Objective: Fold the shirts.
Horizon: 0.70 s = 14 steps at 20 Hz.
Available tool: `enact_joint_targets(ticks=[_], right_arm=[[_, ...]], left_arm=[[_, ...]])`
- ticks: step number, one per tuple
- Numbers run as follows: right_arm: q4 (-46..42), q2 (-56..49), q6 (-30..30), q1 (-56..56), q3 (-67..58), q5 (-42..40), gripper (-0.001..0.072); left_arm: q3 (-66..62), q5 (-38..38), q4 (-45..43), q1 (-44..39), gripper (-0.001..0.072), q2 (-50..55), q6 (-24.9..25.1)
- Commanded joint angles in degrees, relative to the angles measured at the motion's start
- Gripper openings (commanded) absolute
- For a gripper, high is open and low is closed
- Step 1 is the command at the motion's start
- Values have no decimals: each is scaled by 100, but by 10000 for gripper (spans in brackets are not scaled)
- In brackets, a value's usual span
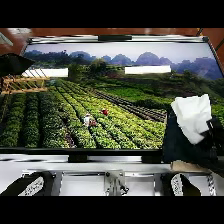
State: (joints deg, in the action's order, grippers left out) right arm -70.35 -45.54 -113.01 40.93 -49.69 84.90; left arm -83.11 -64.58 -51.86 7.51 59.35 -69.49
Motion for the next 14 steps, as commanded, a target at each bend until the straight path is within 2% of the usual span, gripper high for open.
enact_joint_targets(ticks=[1,3,6,10,12,14], right_arm=[[1497,76,-332,-4,48,-1340,71],[1508,76,-304,-4,48,-1204,71],[376,79,-201,-4,48,-125,72],[-826,96,170,-4,103,859,71],[-1429,243,249,-4,297,1051,71],[-1665,387,214,-4,586,992,72]], left_arm=[[-2,4,-2,-4,32,-4,0],[-2,4,-2,-4,32,-4,0],[-2,4,-2,-4,32,-4,0],[-2,4,0,-4,32,-4,-2],[-2,4,0,-4,32,-4,-2],[-2,4,0,-4,33,-4,-2]])
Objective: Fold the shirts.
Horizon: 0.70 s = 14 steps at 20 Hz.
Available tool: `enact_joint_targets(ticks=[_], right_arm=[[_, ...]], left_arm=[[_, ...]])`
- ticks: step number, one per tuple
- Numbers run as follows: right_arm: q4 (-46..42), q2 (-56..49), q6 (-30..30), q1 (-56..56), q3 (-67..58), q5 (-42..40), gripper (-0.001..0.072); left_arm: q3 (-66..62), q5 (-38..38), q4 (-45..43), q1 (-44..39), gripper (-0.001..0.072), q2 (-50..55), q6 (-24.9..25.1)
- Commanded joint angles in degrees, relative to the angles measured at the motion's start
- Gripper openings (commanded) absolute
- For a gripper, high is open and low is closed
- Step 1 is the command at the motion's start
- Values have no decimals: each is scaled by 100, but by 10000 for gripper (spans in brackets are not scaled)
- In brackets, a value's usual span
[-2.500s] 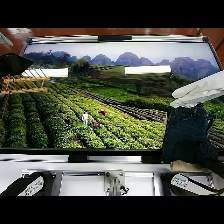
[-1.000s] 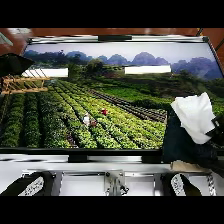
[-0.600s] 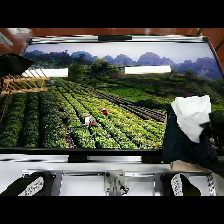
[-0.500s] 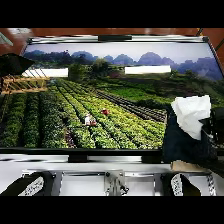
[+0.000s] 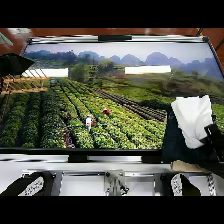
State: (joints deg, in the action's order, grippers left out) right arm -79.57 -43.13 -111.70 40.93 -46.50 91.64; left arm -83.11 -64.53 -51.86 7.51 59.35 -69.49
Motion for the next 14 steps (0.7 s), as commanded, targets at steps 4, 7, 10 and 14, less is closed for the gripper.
enact_joint_targets(ticks=[4,7,10,14], right_arm=[[-219,216,61,-4,960,-85,434],[-715,216,319,-4,623,-22,458],[-2035,216,455,-4,-452,481,457],[-3145,153,1716,-4,-2378,151,455]], left_arm=[[-2,0,0,-4,32,-4,-2],[-2,0,-4,-4,32,2,0],[0,-2,-4,-4,32,61,0],[0,-9,-4,-44,32,236,0]])
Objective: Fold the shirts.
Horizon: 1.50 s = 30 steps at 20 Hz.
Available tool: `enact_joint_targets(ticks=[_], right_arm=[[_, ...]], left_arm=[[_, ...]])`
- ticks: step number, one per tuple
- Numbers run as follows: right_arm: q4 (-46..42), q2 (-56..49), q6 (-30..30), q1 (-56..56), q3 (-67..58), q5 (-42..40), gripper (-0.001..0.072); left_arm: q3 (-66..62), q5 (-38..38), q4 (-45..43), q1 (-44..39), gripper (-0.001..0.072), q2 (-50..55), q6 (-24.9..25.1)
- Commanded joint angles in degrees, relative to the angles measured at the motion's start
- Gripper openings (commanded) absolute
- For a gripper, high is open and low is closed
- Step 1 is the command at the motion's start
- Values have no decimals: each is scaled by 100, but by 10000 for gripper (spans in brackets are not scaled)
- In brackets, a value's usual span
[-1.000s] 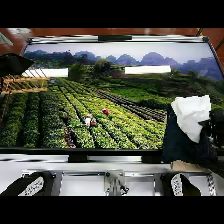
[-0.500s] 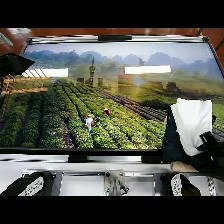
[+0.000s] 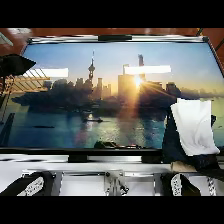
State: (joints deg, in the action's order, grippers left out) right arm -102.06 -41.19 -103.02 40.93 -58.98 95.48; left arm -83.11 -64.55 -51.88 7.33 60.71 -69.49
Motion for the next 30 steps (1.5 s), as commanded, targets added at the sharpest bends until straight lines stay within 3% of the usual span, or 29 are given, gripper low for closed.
enact_joint_targets(ticks=[1,3,5,7,9,10,11,12,14,17,30], right_arm=[[-564,-118,1279,-7,-1574,-601,456],[975,-354,1749,-9,-2245,-1381,455],[3252,-682,1884,-11,-2538,-2238,455],[4677,-1082,1823,-387,-2542,-2575,454],[4120,-1591,1655,-1537,-2540,-2009,456],[3392,-1851,1582,-2240,-2540,-1591,458],[2522,-2142,1368,-3003,-2540,-1207,497],[1864,-2404,1176,-3635,-2540,-981,649],[1213,-2881,1027,-4496,-2540,-837,657],[1178,-3373,896,-4892,-2540,-866,656],[1167,-3543,901,-5003,-2540,-892,656]], left_arm=[[0,-4,-7,-92,32,170,2],[-2,-4,-114,-348,31,365,37],[-11,-7,-962,-903,29,619,22],[-11,-186,-2428,-1585,30,925,-844],[-11,-772,-3390,-2149,65,1274,-1432],[-9,-1130,-3565,-2367,226,1456,-1447],[-9,-1394,-3654,-2520,441,1604,-1600],[-9,-1556,-3718,-2636,526,1727,-1764],[-2,-1593,-3733,-2723,525,1832,-1921],[-2,-1491,-3731,-2673,525,1825,-1930],[-2,-1495,-3696,-2651,525,1853,-1792]])
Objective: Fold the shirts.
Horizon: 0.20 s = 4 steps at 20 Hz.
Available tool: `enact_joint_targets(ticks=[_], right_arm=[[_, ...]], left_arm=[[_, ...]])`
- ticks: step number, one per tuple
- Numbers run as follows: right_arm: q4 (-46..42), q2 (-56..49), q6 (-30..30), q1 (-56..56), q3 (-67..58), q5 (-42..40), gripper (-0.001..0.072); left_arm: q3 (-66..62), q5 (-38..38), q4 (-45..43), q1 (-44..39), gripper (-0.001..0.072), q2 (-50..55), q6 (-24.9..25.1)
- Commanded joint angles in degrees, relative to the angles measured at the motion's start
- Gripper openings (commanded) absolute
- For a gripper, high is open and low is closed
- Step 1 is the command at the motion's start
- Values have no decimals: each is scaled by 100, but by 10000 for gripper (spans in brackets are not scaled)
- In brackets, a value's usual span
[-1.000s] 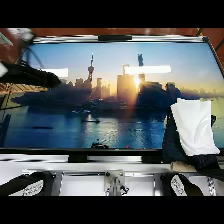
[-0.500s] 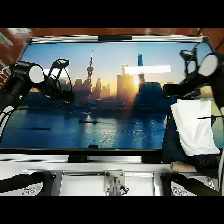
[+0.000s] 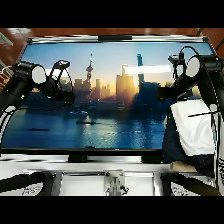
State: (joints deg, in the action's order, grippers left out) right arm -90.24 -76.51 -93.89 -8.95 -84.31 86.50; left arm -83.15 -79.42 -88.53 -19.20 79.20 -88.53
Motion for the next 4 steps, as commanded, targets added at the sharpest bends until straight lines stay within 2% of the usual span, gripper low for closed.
enact_joint_targets(ticks=[1,4], right_arm=[[-15,-11,-11,-15,-7,7,656],[-15,-11,-11,-15,-7,7,656]], left_arm=[[2,-11,-72,2,525,4,111],[2,-9,-72,2,525,4,214]])
